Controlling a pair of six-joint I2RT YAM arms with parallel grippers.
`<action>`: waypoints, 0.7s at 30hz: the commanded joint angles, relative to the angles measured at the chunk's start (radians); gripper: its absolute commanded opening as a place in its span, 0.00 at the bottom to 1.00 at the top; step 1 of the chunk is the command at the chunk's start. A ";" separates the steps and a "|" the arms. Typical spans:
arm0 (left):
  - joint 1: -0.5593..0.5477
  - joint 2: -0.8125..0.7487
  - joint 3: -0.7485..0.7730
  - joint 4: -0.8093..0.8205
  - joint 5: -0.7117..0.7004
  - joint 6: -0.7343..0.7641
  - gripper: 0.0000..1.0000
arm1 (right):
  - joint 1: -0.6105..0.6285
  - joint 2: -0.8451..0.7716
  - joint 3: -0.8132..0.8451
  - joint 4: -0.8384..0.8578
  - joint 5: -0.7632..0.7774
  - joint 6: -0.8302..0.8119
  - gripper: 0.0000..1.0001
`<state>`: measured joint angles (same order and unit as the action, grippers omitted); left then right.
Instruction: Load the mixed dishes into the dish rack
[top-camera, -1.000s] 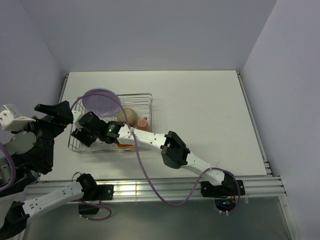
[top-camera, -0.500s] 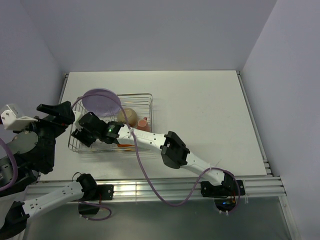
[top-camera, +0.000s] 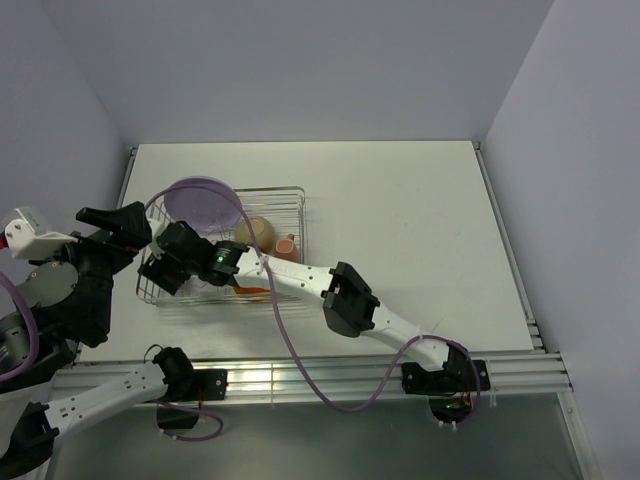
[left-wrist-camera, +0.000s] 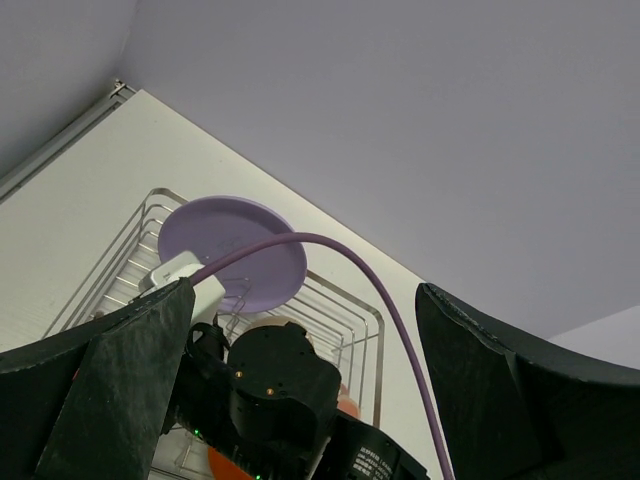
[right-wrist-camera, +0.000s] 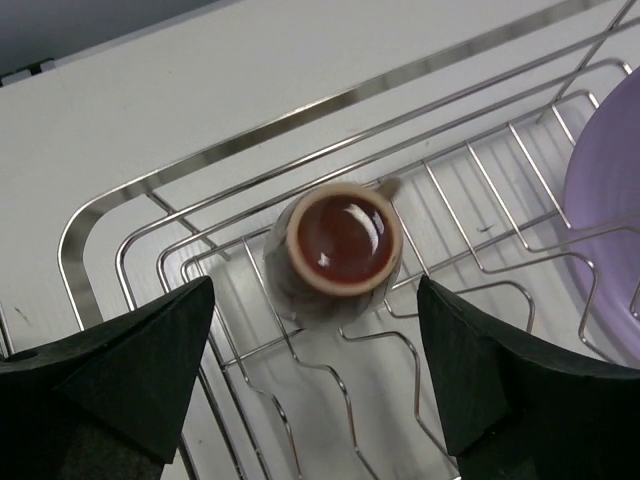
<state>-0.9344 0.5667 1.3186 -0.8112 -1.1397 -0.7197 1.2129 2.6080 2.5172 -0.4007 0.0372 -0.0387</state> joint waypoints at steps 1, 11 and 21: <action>0.003 0.021 -0.002 0.029 0.012 0.005 0.99 | -0.010 -0.003 0.063 0.059 0.009 -0.015 0.90; 0.003 0.021 -0.010 0.041 0.014 0.006 0.99 | -0.013 -0.017 0.051 0.059 0.032 -0.017 0.98; 0.003 0.078 0.040 -0.005 0.006 -0.003 0.99 | -0.019 -0.166 -0.154 0.091 0.084 0.083 1.00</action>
<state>-0.9344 0.6056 1.3216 -0.8097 -1.1389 -0.7197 1.2037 2.5649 2.4367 -0.3584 0.0826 -0.0090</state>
